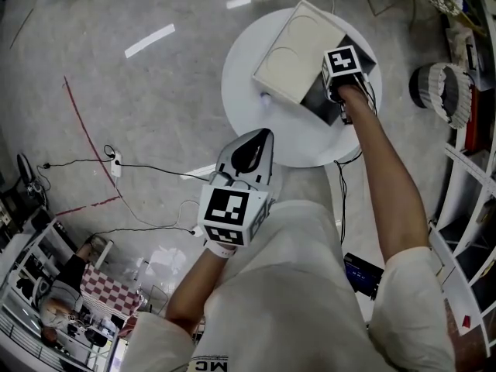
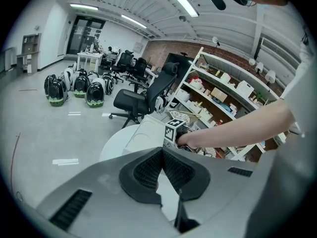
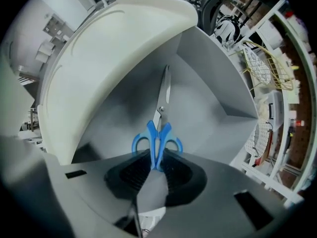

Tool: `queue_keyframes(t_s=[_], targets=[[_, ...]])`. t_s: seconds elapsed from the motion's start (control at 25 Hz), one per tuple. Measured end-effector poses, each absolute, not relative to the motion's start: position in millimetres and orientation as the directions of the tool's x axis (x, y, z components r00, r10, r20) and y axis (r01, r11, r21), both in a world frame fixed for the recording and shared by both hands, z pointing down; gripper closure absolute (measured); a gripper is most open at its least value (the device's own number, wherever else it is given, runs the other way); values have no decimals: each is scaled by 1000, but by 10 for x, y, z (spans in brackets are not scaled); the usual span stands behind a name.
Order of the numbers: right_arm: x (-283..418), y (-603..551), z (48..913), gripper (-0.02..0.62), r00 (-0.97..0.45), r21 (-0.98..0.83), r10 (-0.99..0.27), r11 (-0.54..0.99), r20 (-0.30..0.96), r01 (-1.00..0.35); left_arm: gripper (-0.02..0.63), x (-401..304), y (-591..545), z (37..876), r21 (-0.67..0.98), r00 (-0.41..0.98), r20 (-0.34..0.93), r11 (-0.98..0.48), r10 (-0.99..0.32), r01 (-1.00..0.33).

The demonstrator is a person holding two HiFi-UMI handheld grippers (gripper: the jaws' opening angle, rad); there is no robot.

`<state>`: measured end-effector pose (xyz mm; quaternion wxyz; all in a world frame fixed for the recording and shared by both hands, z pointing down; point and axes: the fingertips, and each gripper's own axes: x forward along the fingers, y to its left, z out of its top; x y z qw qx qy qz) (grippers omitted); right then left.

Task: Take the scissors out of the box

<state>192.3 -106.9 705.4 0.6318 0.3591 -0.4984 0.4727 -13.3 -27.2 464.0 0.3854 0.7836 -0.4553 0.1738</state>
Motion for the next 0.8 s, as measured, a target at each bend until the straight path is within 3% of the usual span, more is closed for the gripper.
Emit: queue_keyframes(t_s=[0.36,0.8], targets=[[1936,-1063,6964,462,9,-29,166,228,986,-973,595,-126,-179,4552,437,526,614,-300,-589,-848],[1828,-906,6738,465,-178,-178,46,9,983,-984,595,-113,-104,4433,427,537,596,-331,-597,-842]])
